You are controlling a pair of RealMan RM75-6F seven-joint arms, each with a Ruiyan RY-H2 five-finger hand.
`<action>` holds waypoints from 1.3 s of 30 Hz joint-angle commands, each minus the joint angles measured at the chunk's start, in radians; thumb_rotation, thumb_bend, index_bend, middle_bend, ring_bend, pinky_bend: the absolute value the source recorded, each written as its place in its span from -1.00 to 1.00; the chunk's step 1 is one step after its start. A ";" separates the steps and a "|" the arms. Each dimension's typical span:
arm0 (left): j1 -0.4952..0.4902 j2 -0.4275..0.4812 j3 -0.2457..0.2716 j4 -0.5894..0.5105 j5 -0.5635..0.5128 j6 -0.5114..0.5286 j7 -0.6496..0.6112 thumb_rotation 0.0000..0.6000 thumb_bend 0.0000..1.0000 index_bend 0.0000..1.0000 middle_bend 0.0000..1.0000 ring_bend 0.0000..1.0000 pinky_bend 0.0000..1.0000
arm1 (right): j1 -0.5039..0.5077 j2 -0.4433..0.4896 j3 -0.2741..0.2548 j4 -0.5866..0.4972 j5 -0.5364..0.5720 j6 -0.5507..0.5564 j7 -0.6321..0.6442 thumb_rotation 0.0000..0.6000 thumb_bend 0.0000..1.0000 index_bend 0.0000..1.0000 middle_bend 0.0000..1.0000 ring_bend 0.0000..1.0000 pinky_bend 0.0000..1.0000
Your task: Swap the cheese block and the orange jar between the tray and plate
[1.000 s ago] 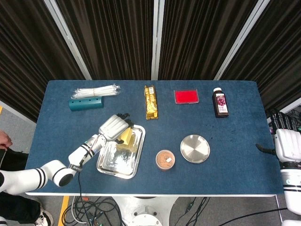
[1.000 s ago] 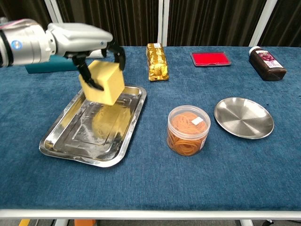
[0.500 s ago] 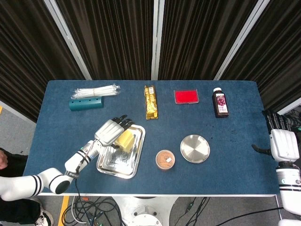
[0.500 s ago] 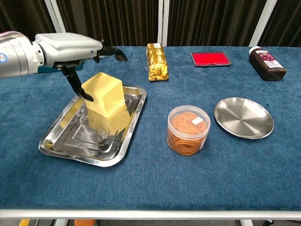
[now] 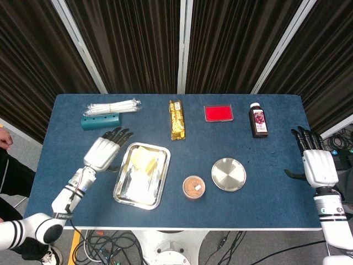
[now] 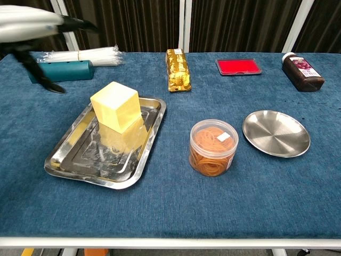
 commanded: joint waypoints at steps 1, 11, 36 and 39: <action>0.169 0.030 0.059 -0.051 0.062 0.220 -0.007 1.00 -1.00 -0.89 -0.93 -1.00 -0.61 | 0.034 0.019 -0.022 -0.064 -0.045 -0.066 0.016 1.00 -0.99 -1.00 -1.00 -1.00 -1.00; 0.397 0.013 0.148 0.032 0.141 0.384 -0.149 1.00 -1.00 -0.88 -0.93 -1.00 -0.62 | 0.189 -0.033 -0.062 -0.205 -0.080 -0.292 -0.138 1.00 -1.00 -1.00 -1.00 -1.00 -1.00; 0.537 -0.009 0.109 0.156 0.227 0.375 -0.303 1.00 -1.00 -0.87 -0.92 -1.00 -0.64 | 0.466 -0.429 -0.106 -0.058 0.253 -0.402 -0.490 1.00 -0.74 -0.61 -0.49 -0.70 -0.47; 0.544 -0.006 0.103 0.156 0.231 0.367 -0.305 1.00 -1.00 -0.86 -0.92 -1.00 -0.63 | 0.467 -0.427 -0.108 -0.058 0.243 -0.387 -0.480 1.00 -0.66 -0.33 -0.30 -0.50 -0.23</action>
